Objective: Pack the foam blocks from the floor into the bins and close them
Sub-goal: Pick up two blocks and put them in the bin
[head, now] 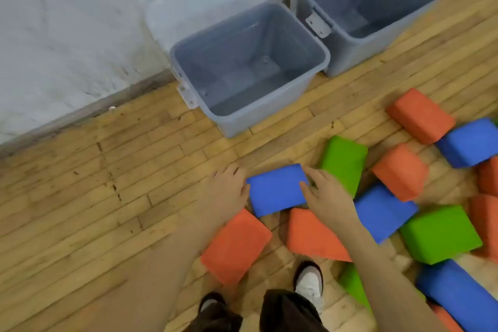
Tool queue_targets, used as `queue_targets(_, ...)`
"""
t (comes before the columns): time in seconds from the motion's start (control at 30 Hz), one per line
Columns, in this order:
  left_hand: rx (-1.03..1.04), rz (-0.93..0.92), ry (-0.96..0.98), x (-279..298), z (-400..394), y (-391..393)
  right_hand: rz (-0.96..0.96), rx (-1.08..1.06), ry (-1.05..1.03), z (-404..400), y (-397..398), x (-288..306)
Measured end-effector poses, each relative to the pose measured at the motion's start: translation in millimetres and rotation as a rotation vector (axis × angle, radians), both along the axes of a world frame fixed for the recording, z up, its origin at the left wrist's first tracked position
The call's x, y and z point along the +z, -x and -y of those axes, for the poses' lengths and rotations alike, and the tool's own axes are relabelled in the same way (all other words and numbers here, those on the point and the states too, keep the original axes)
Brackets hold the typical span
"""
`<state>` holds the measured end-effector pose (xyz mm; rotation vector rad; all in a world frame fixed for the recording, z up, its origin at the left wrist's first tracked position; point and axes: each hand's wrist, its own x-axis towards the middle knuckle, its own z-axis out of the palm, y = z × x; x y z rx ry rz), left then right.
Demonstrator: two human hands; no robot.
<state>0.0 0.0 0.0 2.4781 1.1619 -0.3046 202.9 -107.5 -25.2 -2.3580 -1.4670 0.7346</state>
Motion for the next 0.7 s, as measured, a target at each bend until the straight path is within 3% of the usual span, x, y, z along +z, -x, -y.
queue_targets(0.27, -0.04, 0.08, -0.062, -231, -9, -66, 0.186, 0.157, 0.187, -14, -52, -223)
queue_targets(0.37, -0.104, 0.002, -0.071, -291, -13, -85, 0.304, 0.207, 0.236, -21, -68, -280)
queue_targets(0.57, -0.136, -0.135, -0.055, -354, -11, -102, 0.412, 0.164, 0.224, -10, -73, -337)
queue_targets(0.7, -0.055, -0.069, -0.111, -362, -1, -100, 0.196, 0.09, 0.247, -9, -65, -339)
